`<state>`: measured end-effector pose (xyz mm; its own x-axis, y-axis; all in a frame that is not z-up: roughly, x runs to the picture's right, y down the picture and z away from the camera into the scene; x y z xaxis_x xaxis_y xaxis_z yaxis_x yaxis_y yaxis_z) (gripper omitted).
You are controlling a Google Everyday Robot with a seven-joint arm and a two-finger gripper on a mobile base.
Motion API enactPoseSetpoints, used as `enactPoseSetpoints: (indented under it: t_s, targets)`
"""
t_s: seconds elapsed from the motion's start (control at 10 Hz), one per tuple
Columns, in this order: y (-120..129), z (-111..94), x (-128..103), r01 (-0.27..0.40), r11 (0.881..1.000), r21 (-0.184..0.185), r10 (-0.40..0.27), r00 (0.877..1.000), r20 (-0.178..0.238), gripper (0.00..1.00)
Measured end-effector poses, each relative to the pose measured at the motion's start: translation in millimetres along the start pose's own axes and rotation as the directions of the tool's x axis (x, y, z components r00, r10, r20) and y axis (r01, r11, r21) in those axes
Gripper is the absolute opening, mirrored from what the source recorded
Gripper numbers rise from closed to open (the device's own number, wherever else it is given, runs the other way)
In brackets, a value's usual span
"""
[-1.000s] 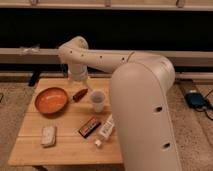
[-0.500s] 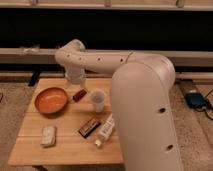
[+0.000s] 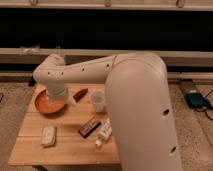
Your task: Place the white sponge in the ceramic cup
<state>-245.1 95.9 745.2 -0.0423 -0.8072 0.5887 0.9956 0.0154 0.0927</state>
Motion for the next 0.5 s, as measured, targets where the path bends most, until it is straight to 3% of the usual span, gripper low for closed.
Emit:
enactPoseSetpoints:
  t_s: [0.1, 0.3, 0.5]
  targets:
    - [-12, 6, -12, 0.045, 0.999, -0.003, -0.045, 0.999, 0.008, 0.80]
    - [-42, 22, -39, 0.169, 0.986, -0.006, -0.168, 0.985, 0.040, 0.80]
    - [-56, 51, -55, 0.284, 0.959, -0.022, -0.282, 0.957, 0.070, 0.80]
